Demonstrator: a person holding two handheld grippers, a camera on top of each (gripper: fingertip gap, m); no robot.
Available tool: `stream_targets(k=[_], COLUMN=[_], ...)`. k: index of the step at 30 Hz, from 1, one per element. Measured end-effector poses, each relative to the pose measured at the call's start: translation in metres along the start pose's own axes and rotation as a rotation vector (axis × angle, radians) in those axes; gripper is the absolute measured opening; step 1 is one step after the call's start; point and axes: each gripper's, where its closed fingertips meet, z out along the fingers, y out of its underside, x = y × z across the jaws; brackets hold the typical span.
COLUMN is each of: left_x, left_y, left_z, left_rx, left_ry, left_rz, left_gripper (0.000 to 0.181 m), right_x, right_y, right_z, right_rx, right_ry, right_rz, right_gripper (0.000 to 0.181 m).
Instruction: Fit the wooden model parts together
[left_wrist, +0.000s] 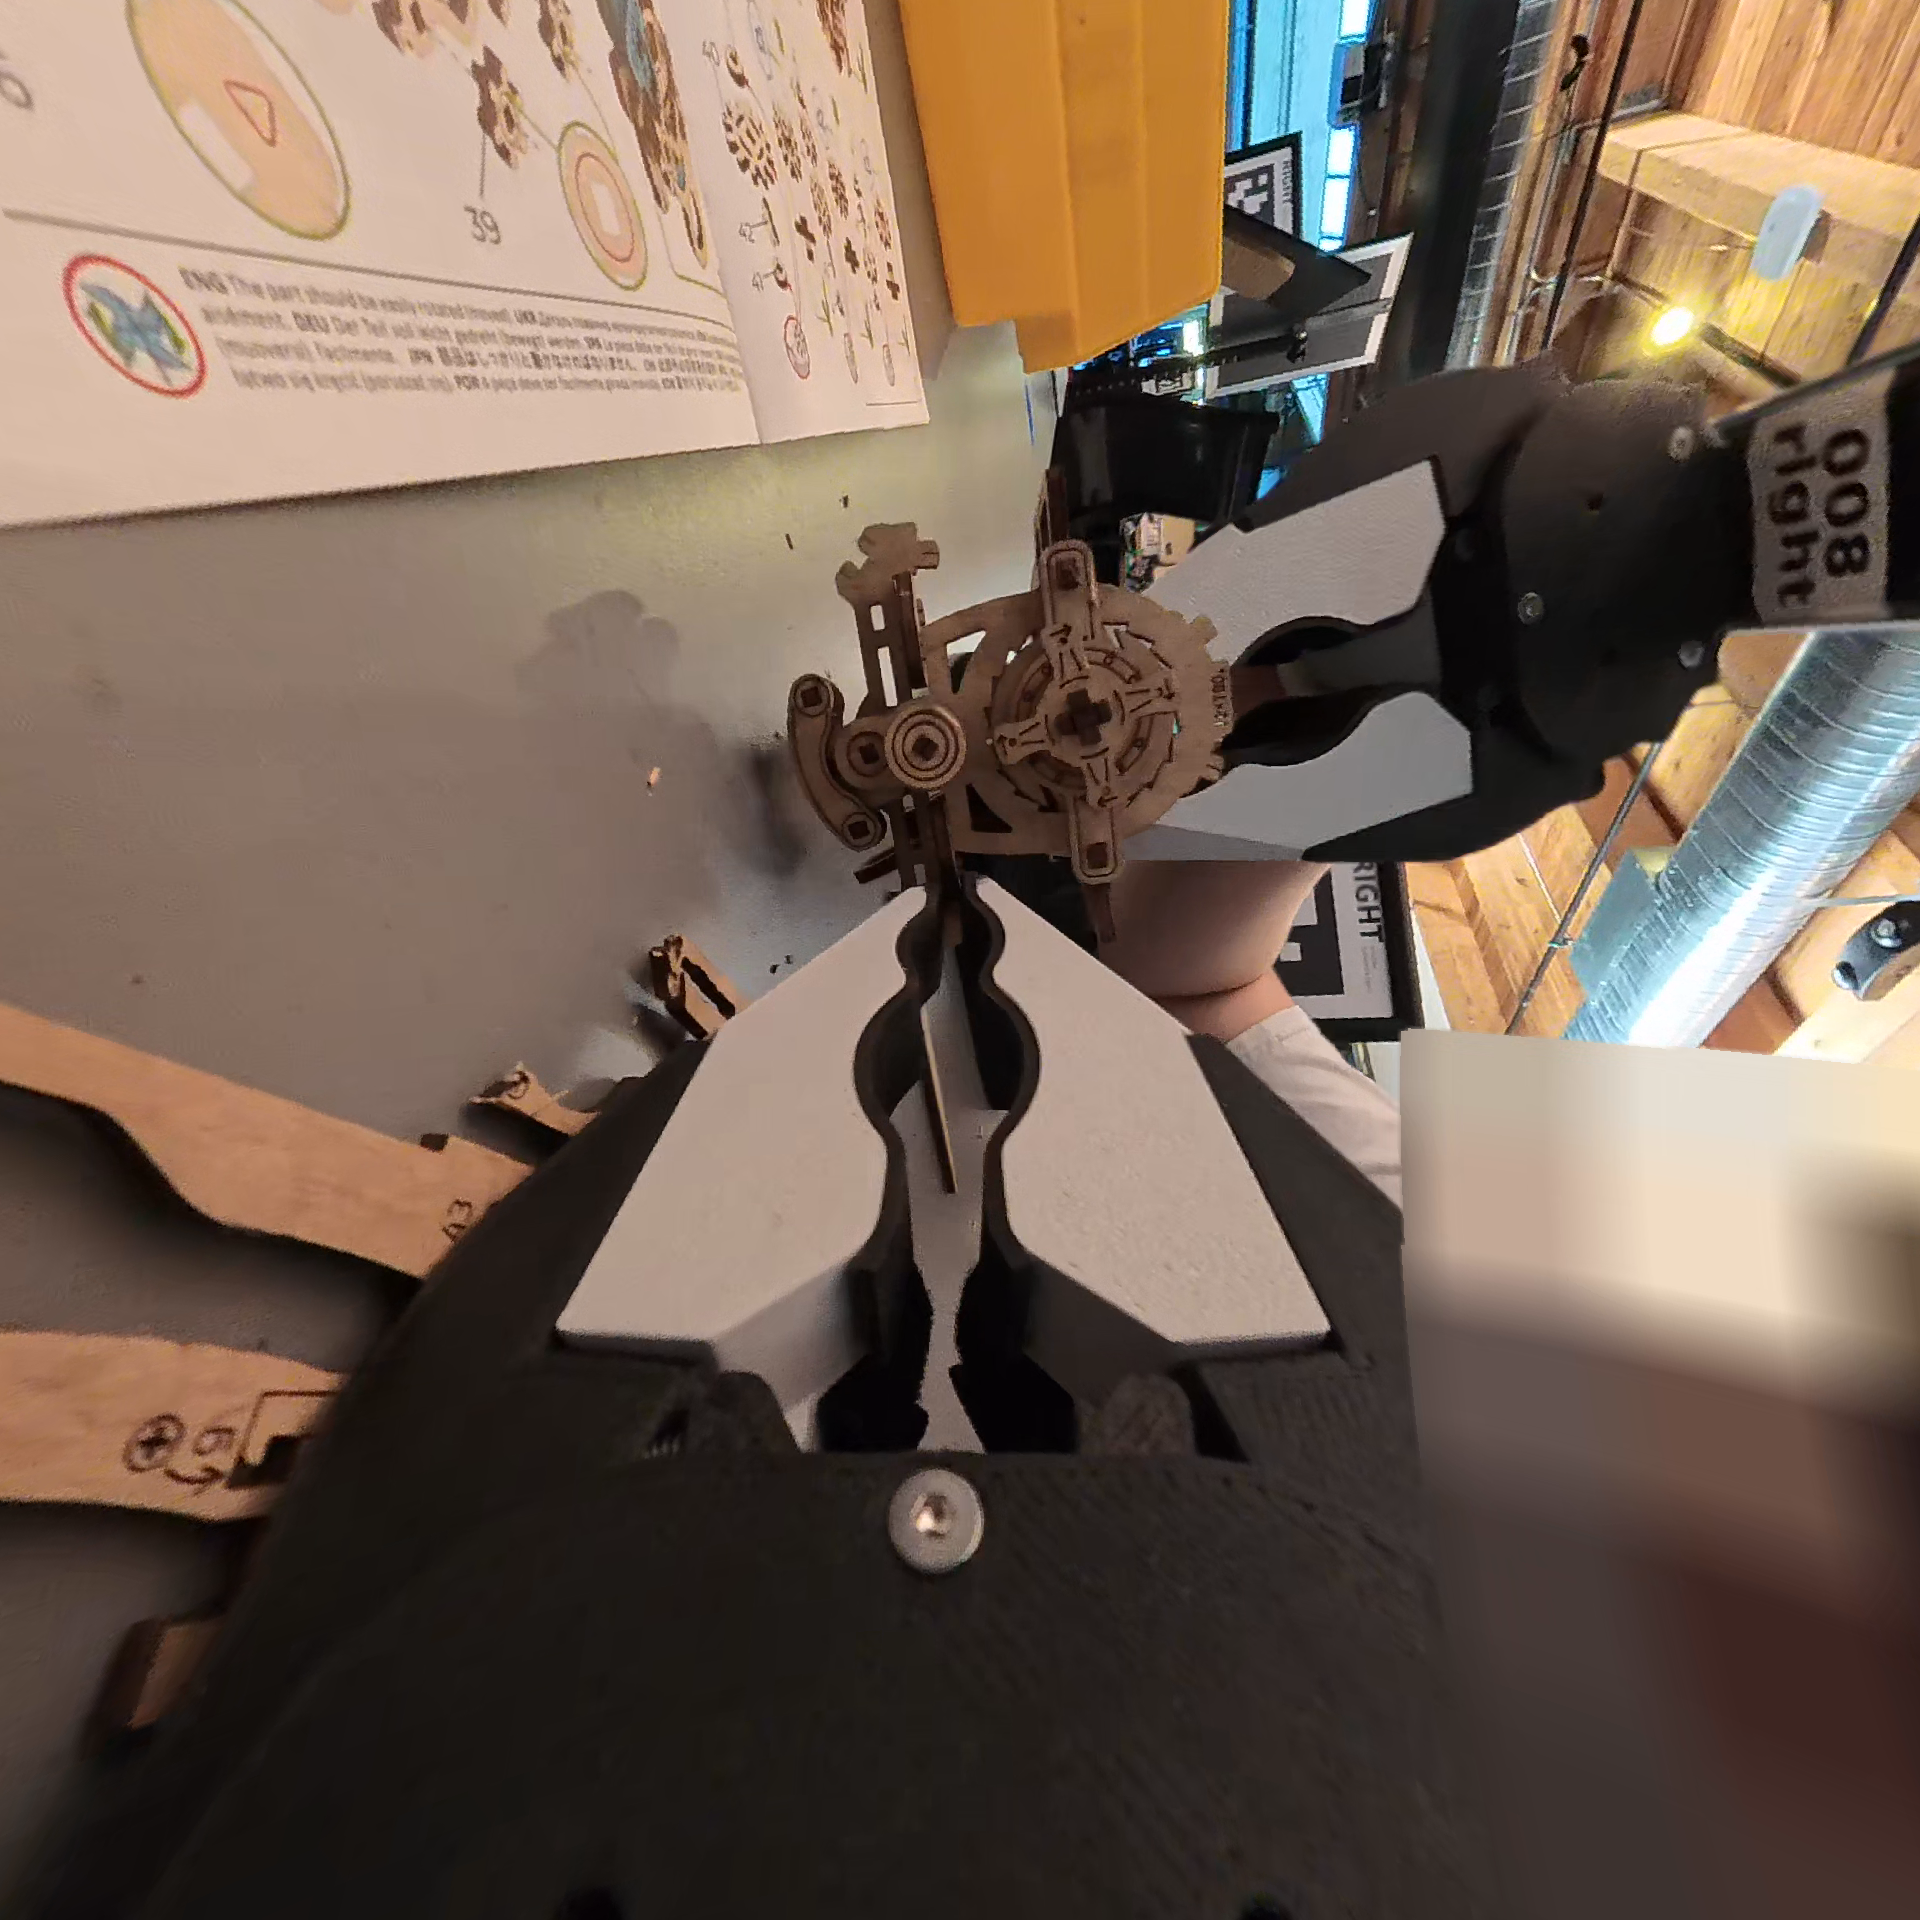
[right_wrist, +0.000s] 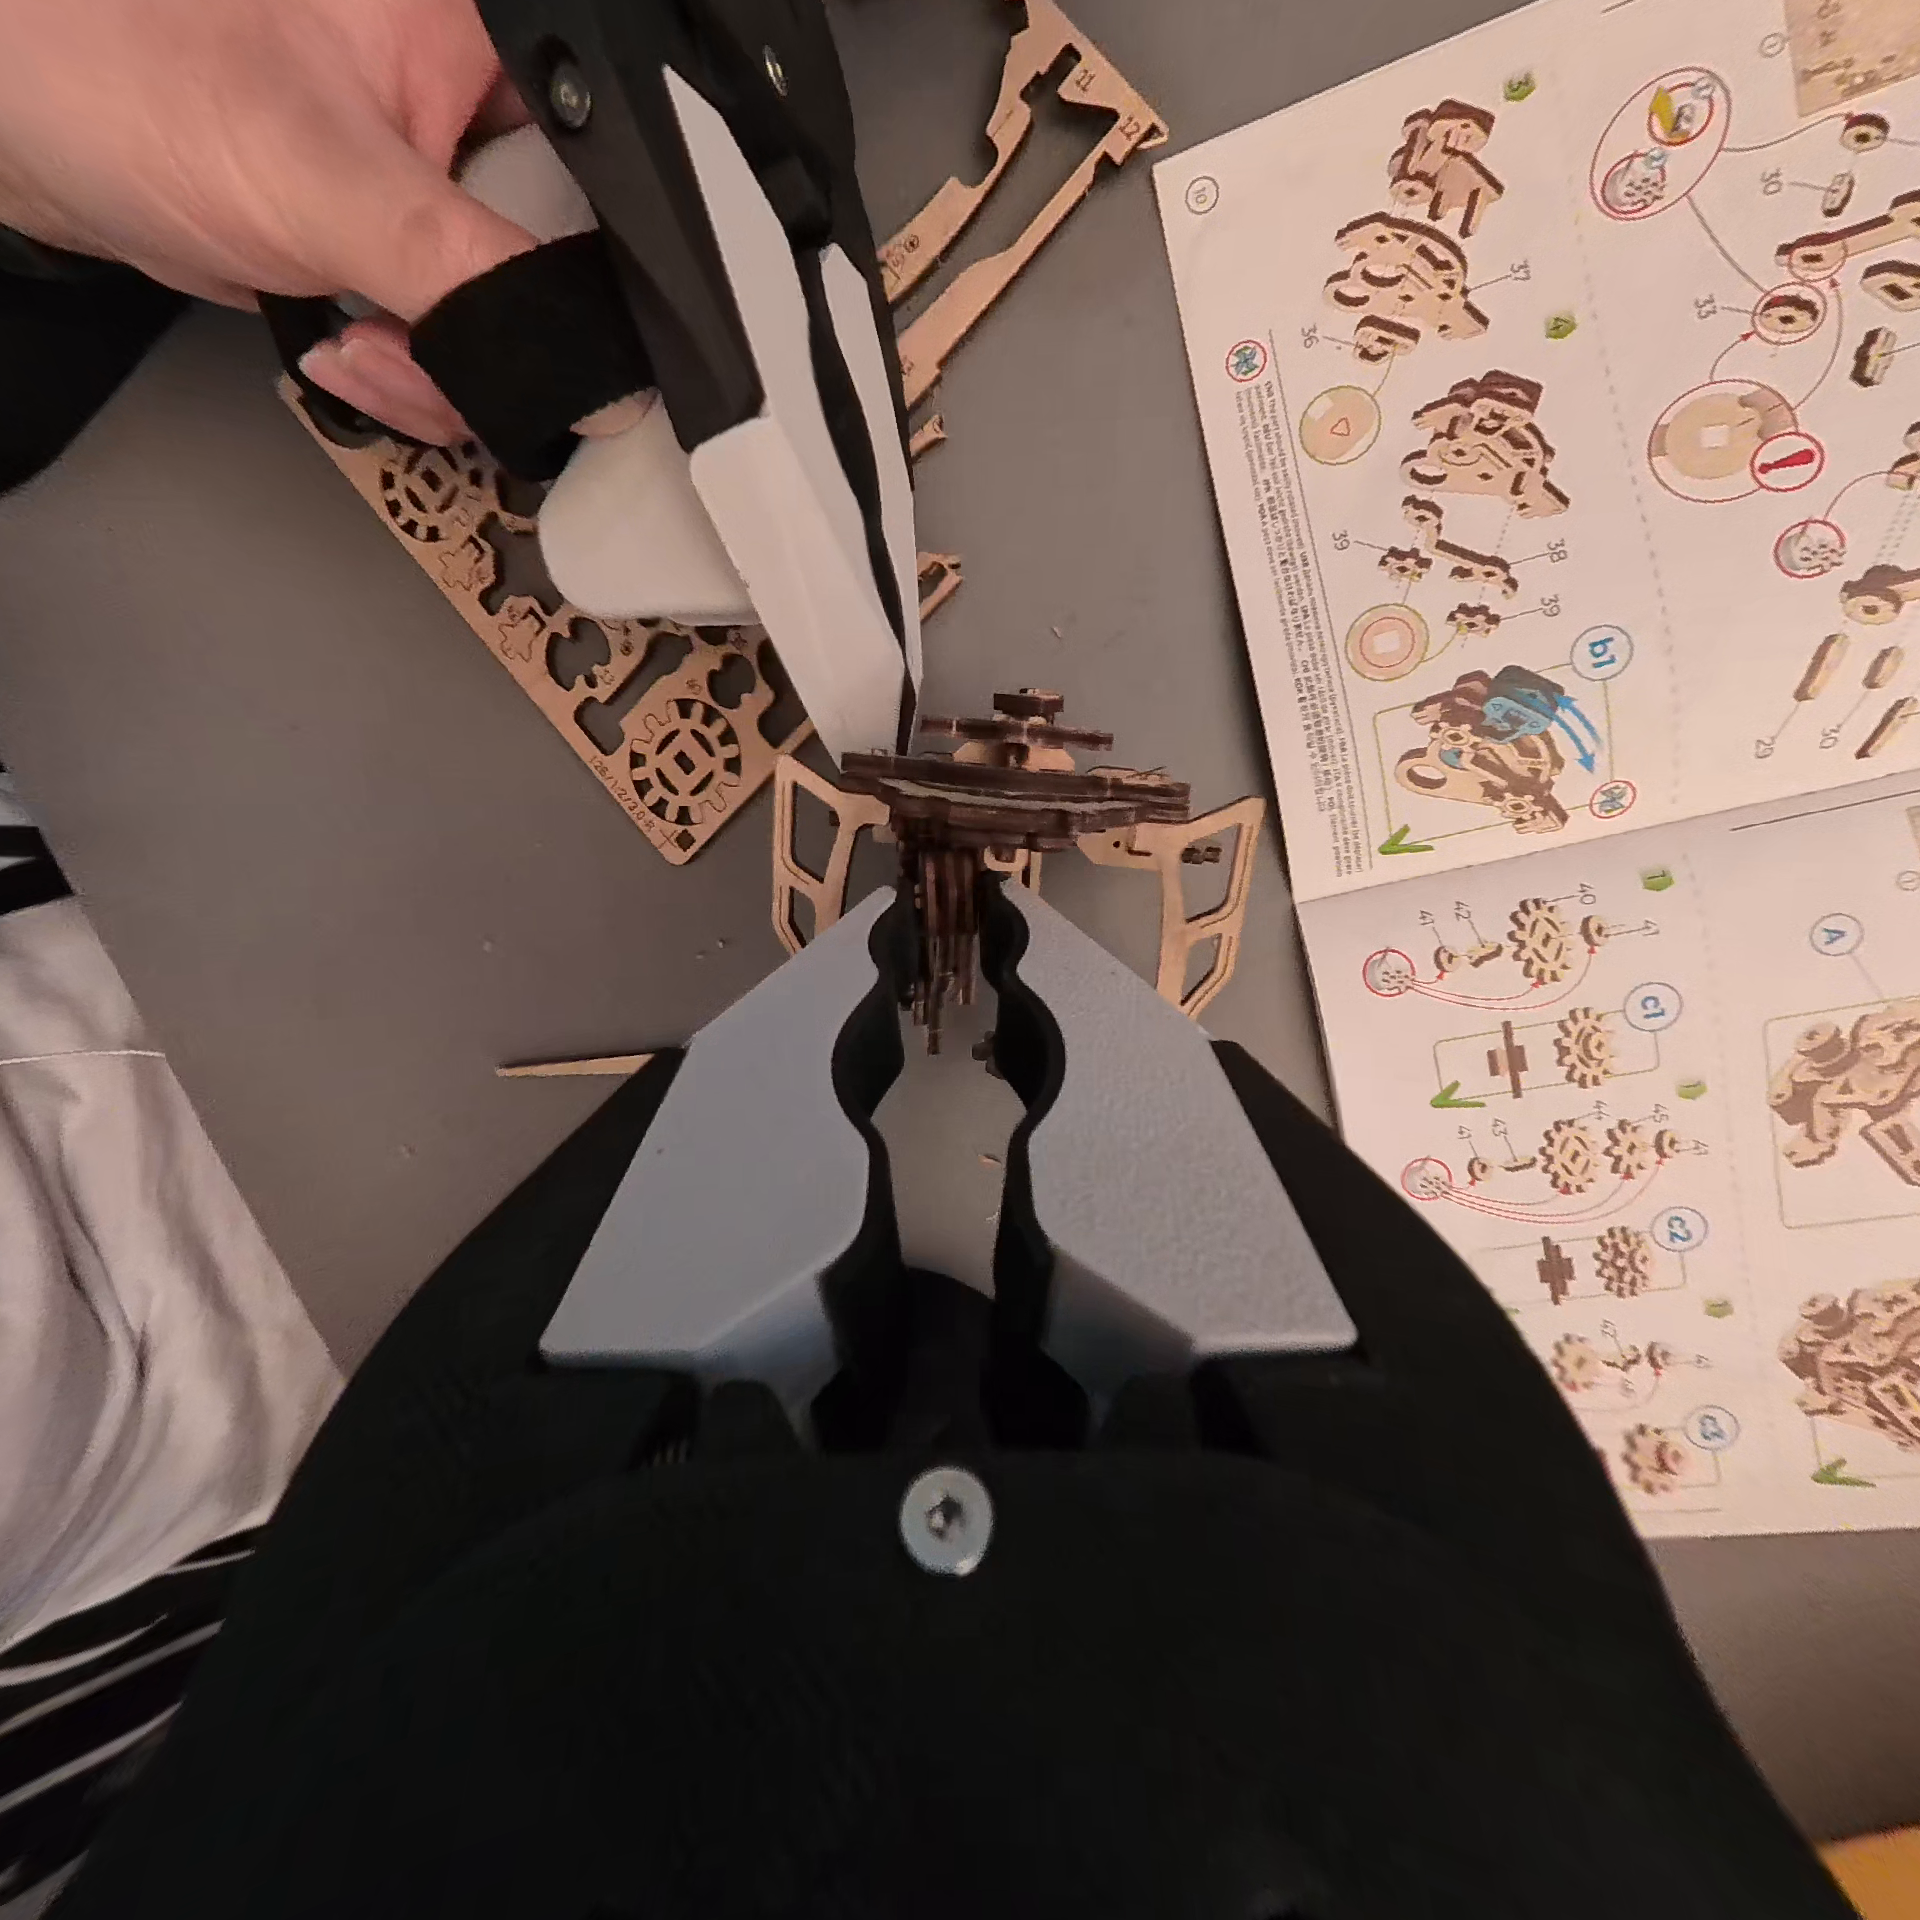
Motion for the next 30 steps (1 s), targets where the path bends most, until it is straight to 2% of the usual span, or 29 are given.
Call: stream_targets(k=[5, 10, 24, 30], left_x=[-0.001, -0.001, 0.005, 0.004], left_y=[-0.001, -0.004, -0.008, -0.009], left_z=[0.0, -0.003, -0.006, -0.007], left_rx=[0.011, 0.032, 0.056, 0.061], left_ry=[-0.01, -0.006, 0.059, 0.054], left_rz=[-0.014, -0.03, -0.062, -0.06], left_gripper=[0.0, 0.0, 0.0, 0.0], right_x=[0.001, 0.004, 0.004, 0.004], right_y=[-0.002, -0.005, -0.016, -0.018], right_z=[-0.001, 0.0, -0.008, -0.008], right_rx=[-0.047, -0.067, 0.176, 0.198], right_ry=[0.083, 0.086, 0.002, -0.004], right_rz=[-0.077, -0.104, -0.036, -0.041], right_gripper=[0.01, 0.011, 0.012, 0.012])
